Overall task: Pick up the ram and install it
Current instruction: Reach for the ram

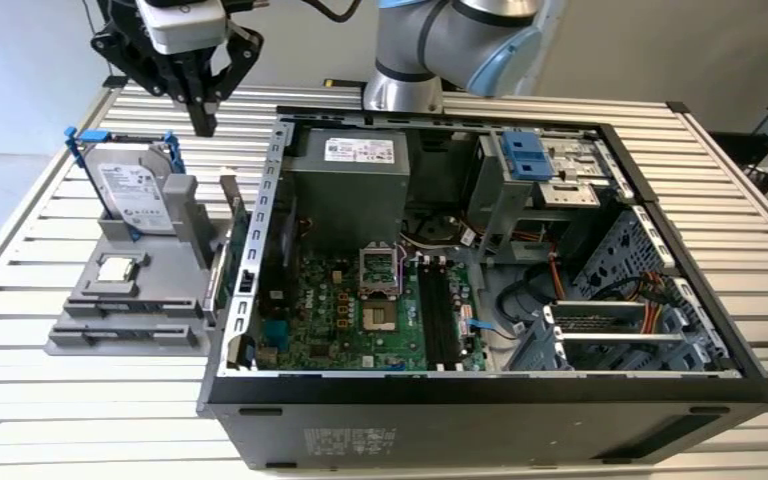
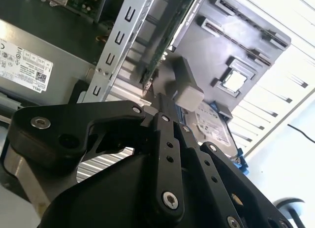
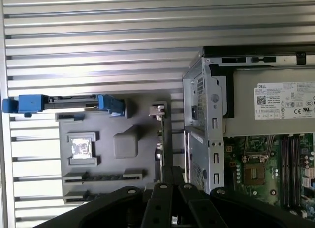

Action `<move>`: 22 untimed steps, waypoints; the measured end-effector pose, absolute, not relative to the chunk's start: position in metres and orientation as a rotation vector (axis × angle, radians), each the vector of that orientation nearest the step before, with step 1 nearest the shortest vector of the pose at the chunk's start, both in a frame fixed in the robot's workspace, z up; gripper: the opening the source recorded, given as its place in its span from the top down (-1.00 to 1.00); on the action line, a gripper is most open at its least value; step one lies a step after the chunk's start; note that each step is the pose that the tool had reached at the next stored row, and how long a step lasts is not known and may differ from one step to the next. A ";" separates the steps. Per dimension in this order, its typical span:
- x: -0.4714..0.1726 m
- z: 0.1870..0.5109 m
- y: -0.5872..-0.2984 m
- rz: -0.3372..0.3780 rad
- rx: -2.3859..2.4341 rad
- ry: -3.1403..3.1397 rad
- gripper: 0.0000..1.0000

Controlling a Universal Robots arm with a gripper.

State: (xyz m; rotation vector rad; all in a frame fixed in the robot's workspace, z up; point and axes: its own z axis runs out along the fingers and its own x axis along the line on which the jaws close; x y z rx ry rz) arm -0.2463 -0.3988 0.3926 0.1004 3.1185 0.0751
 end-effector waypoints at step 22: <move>-0.274 0.393 -0.399 0.075 0.099 3.119 1.00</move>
